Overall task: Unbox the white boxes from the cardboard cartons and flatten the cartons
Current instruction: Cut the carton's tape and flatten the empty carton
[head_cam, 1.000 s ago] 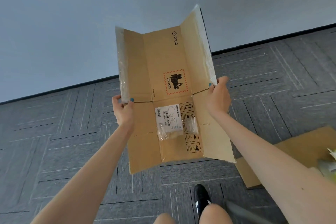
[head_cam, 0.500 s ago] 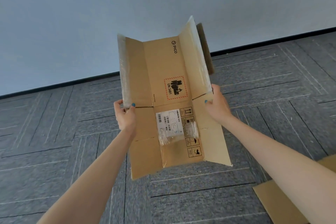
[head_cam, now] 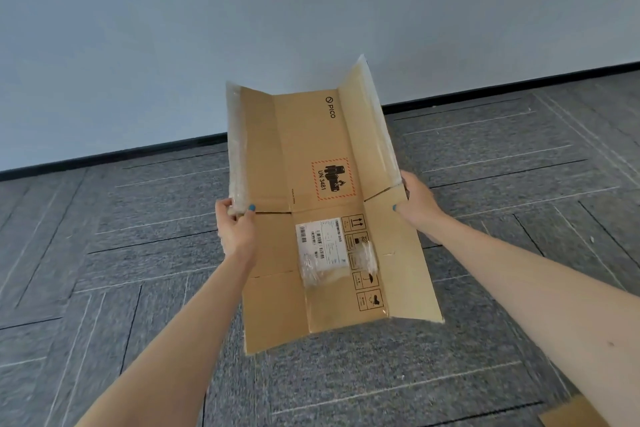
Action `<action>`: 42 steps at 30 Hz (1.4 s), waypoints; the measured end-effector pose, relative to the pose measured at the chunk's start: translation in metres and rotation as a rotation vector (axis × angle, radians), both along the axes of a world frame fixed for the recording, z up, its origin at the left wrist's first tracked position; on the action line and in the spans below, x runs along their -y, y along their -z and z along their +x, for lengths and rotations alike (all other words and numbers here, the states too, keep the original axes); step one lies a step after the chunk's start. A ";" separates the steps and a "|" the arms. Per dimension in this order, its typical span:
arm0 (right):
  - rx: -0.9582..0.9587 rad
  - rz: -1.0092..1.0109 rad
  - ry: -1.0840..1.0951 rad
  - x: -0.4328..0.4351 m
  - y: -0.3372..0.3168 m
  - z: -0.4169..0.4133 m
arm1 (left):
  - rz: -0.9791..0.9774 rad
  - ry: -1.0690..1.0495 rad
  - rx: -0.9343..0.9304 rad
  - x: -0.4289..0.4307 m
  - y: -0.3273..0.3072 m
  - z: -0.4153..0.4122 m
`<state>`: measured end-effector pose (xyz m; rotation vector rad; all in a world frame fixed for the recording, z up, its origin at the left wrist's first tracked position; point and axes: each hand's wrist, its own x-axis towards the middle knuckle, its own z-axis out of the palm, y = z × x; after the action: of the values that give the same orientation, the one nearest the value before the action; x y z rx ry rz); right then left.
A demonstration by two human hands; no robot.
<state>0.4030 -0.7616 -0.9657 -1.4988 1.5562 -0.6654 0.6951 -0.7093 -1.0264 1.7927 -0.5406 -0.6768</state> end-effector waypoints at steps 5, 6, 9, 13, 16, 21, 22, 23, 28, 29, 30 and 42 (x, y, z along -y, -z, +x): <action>-0.047 -0.028 0.014 0.032 0.034 0.024 | 0.002 -0.012 0.000 0.025 0.028 0.025; -0.062 -0.022 0.016 0.040 0.043 0.028 | 0.000 -0.009 -0.001 0.030 0.033 0.030; -0.092 -0.014 0.052 0.063 0.070 0.038 | 0.001 -0.002 -0.014 0.048 0.047 0.045; -0.067 -0.007 0.077 0.082 0.093 0.054 | 0.026 0.014 -0.005 0.066 0.058 0.063; -0.061 -0.032 0.072 0.095 0.110 0.061 | 0.035 0.014 0.003 0.082 0.068 0.075; -0.026 -0.075 0.105 0.119 0.143 0.063 | 0.031 0.021 0.015 0.106 0.093 0.090; -0.014 -0.071 0.108 0.124 0.149 0.064 | 0.037 0.017 0.024 0.108 0.097 0.094; -0.002 -0.068 0.111 0.128 0.156 0.064 | 0.044 0.015 0.036 0.110 0.102 0.098; 0.013 -0.059 0.093 0.142 0.179 0.068 | 0.109 0.038 0.145 0.123 0.122 0.122; 0.012 -0.060 0.087 0.143 0.183 0.070 | 0.132 0.057 0.177 0.124 0.126 0.125; -0.002 -0.054 0.084 0.145 0.189 0.069 | 0.165 0.092 0.216 0.124 0.131 0.128; -0.540 0.074 -0.166 0.106 0.209 0.057 | 0.508 0.276 0.595 0.076 0.169 0.125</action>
<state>0.4602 -0.8676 -1.1750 -1.8218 1.7952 -0.1023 0.8200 -0.7856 -1.1952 2.4438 -1.1043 -0.4783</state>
